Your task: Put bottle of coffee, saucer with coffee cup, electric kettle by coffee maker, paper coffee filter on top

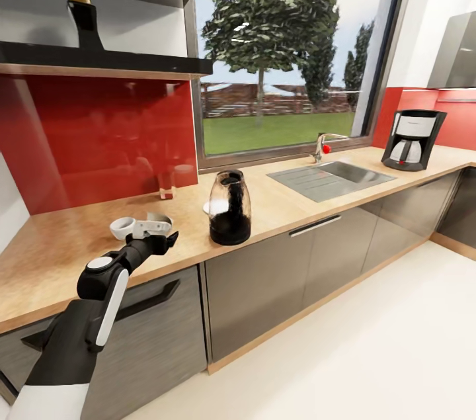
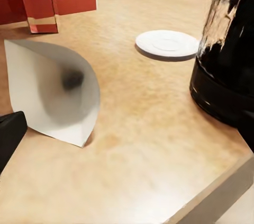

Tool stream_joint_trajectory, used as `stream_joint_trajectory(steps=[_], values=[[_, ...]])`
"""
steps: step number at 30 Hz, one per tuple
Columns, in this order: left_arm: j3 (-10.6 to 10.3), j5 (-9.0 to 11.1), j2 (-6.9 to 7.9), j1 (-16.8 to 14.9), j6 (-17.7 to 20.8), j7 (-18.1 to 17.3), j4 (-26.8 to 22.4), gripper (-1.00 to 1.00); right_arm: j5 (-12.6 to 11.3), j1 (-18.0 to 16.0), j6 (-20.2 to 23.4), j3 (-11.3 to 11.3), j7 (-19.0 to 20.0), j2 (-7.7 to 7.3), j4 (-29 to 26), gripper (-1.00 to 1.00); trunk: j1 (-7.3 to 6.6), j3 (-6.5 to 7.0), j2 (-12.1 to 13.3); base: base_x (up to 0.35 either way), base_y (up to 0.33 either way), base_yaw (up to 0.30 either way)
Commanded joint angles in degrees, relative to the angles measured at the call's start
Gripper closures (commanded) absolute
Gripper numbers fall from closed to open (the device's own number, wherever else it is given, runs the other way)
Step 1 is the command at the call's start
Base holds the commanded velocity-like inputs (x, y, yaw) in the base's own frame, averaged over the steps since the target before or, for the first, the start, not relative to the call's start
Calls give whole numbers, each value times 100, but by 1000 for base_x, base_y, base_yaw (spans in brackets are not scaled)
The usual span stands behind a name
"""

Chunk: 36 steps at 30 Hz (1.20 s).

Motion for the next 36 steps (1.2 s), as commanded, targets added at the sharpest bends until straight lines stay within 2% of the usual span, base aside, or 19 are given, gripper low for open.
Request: stream_joint_trajectory(steps=[1,5,9,13,18,26,36], values=[[5,20,3,-4,31,-4,-5,-100,44,-4,-16,-1,0,-1,4,-100,0,-6,-3,88,0,0],[9,24,4,-4,26,-1,-2,-100,44,-4,-16,-1,-3,-1,4,-100,0,-6,-3,83,0,0],[35,19,4,-4,-212,6,97,-100,44,-4,-16,-1,-3,-1,4,-100,0,-6,-3,20,0,0],[39,19,4,-4,-276,8,152,-100,44,-4,-16,-1,-1,-1,4,-100,0,-6,-3,4,0,0],[37,19,5,-4,-307,8,409,-100,44,-4,-16,-1,0,-1,6,-100,0,-6,-3,0,0,0],[36,19,5,-4,-659,8,547,-100,44,-4,-16,-1,0,-1,7,-100,0,-6,-3,0,0,0],[34,19,4,-4,-705,8,622,-100,44,-4,-16,-1,-2,-1,10,-100,0,-6,-3,61,-36,0]])
